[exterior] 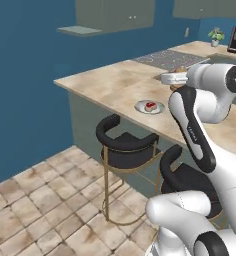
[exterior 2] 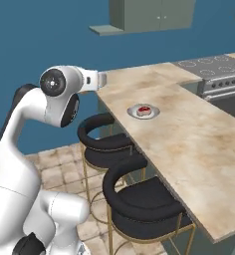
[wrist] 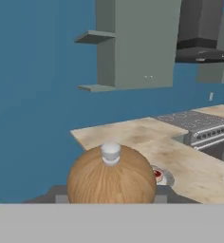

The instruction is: Retrieve the shaker from the cabinet and place it next the steak on a plate on the dining table.

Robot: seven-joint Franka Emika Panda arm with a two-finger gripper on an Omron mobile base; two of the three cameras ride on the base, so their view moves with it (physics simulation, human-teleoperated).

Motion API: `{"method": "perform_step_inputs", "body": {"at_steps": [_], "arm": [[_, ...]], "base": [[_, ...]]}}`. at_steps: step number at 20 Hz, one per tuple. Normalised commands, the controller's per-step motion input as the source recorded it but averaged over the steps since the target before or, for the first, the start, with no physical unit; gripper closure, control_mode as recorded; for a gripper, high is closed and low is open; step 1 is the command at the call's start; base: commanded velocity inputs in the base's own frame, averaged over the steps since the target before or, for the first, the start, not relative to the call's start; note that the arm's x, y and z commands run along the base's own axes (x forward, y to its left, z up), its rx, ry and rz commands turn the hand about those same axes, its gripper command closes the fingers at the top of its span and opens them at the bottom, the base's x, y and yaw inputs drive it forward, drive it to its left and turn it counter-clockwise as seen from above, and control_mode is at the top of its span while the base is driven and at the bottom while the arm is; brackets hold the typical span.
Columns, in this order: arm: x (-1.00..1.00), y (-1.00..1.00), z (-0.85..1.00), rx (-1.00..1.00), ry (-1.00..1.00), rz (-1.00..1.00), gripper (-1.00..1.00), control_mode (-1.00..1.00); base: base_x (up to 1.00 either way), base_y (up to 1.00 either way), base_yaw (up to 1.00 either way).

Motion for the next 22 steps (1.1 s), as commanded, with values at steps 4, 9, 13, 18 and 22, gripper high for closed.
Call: {"method": "perform_step_inputs", "body": {"at_steps": [4,9,13,18,22], "arm": [[0.0,0.0,0.0,0.0,0.0,0.0,1.0,1.0],[0.0,0.0,0.0,0.0,0.0,0.0,1.0,1.0],[0.0,0.0,0.0,0.0,0.0,0.0,1.0,1.0],[0.0,0.0,0.0,0.0,0.0,0.0,1.0,1.0],[0.0,0.0,0.0,0.0,0.0,0.0,1.0,1.0]], "base": [[0.61,0.71,-0.43],[0.57,0.79,-0.42],[0.47,0.91,-0.41],[0.47,0.96,-0.39],[0.45,0.99,-0.36]]}}
